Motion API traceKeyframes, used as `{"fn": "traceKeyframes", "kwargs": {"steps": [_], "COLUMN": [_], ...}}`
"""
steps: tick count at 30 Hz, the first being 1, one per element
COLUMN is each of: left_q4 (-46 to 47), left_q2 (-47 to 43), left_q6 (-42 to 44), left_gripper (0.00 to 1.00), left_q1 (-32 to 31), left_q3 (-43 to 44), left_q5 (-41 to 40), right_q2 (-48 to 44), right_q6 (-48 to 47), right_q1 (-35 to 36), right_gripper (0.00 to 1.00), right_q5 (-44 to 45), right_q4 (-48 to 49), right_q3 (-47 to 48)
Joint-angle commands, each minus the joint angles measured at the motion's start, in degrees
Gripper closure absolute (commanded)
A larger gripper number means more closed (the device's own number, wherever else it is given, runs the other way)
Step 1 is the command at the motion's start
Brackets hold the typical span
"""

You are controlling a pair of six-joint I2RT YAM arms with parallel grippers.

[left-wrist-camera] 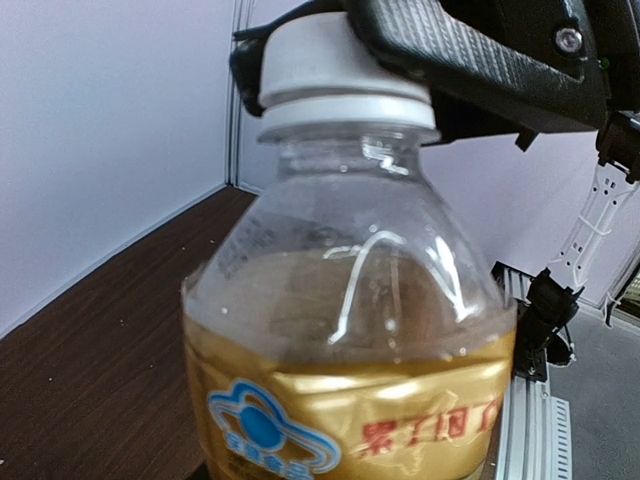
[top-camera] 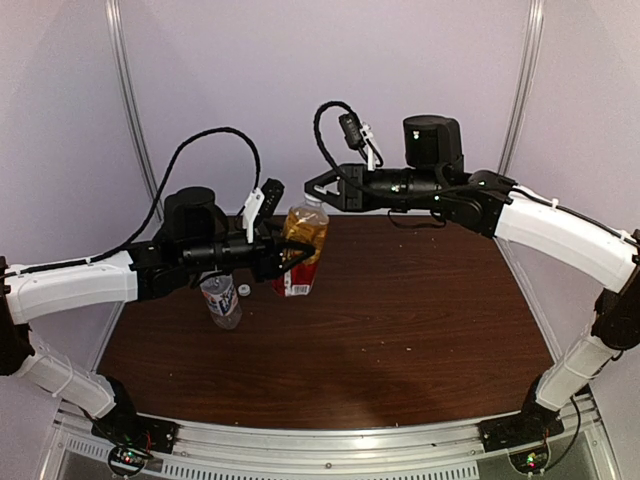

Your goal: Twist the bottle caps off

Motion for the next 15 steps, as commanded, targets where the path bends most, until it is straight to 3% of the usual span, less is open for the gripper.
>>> {"fn": "traceKeyframes", "kwargs": {"steps": [1, 9, 15], "left_q4": [1.6, 2.0, 5.5], "left_q2": [-0.9, -0.9, -1.4], "left_q6": [0.2, 0.6, 0.7], "left_gripper": [0.62, 0.62, 0.62], "left_q1": [-0.2, -0.2, -0.1], "left_q3": [1.5, 1.6, 0.3], "left_q5": [-0.3, 5.9, 17.0], "right_q2": [-1.6, -0.2, 1.2], "right_q6": [-2.3, -10.0, -18.8], "right_q1": [0.1, -2.3, -3.6], "right_gripper": [1.00, 1.00, 1.00], "right_q5": [-1.5, -8.3, -22.3], "right_q4": [2.9, 2.9, 2.4], "right_q3": [-1.2, -1.6, -0.5]}}
